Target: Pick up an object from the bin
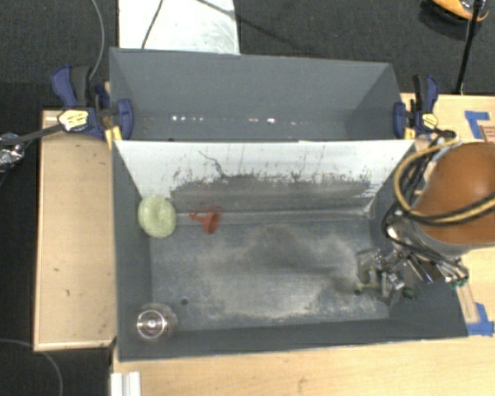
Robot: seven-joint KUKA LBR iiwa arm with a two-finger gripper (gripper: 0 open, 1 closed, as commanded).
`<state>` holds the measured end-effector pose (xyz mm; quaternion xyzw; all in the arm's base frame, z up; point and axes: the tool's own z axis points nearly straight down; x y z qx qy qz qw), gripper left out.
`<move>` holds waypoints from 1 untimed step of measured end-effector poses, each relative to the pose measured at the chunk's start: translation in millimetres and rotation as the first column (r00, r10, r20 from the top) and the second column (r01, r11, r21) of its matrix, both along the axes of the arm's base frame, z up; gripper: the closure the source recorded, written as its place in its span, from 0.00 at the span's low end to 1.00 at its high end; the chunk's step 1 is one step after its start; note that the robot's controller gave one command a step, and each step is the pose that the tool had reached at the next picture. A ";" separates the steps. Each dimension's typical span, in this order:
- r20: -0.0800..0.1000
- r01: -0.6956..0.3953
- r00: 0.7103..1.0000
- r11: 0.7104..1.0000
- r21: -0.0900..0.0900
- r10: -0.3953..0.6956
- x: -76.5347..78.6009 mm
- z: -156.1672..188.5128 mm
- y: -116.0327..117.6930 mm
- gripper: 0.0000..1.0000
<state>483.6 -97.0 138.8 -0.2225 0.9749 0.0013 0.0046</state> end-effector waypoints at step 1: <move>-0.002 0.002 1.000 1.000 0.000 -0.002 -2.9 30.8 3.2 1.00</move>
Offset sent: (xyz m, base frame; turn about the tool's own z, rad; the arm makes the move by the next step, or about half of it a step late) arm -0.0044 0.0110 0.0199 -0.0323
